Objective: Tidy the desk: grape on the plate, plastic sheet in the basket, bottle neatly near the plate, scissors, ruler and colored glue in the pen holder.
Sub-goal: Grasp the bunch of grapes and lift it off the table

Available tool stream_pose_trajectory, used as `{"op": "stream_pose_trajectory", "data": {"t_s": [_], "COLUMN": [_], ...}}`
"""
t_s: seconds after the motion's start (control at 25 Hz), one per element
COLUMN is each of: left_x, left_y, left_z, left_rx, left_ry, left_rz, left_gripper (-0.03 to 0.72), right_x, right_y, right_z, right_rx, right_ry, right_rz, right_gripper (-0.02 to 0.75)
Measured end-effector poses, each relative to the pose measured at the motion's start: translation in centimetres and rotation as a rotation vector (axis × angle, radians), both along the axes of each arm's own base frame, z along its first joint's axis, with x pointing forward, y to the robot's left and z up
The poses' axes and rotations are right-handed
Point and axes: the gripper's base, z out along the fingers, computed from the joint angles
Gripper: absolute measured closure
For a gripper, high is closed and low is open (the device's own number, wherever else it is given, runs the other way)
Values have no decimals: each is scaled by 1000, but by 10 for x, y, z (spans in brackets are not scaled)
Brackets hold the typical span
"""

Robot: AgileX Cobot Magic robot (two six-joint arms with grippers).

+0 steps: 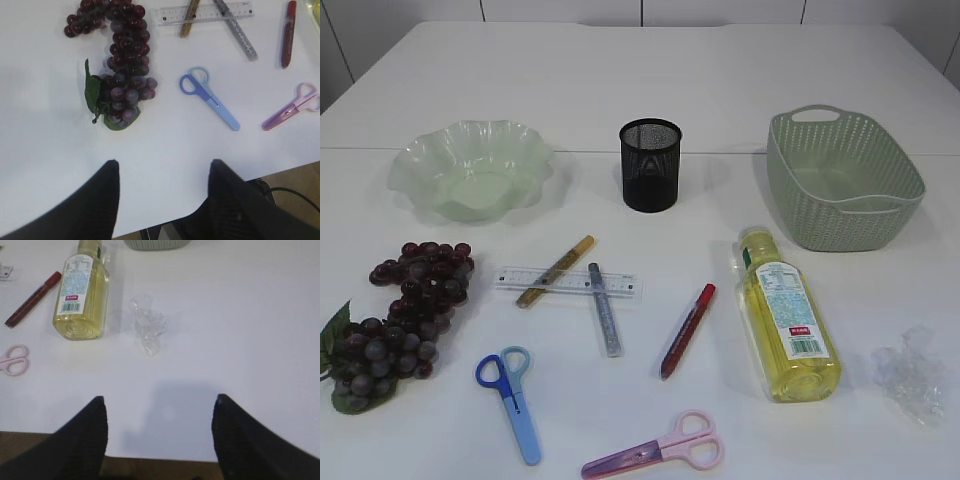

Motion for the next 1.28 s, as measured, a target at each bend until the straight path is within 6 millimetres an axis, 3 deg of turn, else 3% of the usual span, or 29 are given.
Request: {"op": "stream_pose_trajectory", "data": {"t_s": [0.4, 0.56, 0.72, 0.88, 1.0, 1.28], "left_x": [26, 35, 57, 94, 123, 179], "left_y": [1, 0, -2, -7, -11, -36], "left_z": [-18, -24, -29, -28, -33, -77], "left_rx": [60, 64, 67, 58, 57, 85], "left_ry": [128, 163, 209, 231, 262, 372], "left_rz": [0, 0, -1, 0, -3, -59], "left_gripper": [273, 272, 223, 132, 103, 98], "right_x": [78, 111, 134, 149, 153, 154], "right_y": [3, 4, 5, 6, 6, 7], "right_z": [40, 43, 40, 34, 30, 29], "right_rx": [113, 132, 141, 145, 146, 152], "right_ry": [313, 409, 478, 534, 557, 561], "right_rz": [-89, -103, -109, -111, -112, -113], "right_gripper": [226, 226, 226, 226, 226, 226]}}
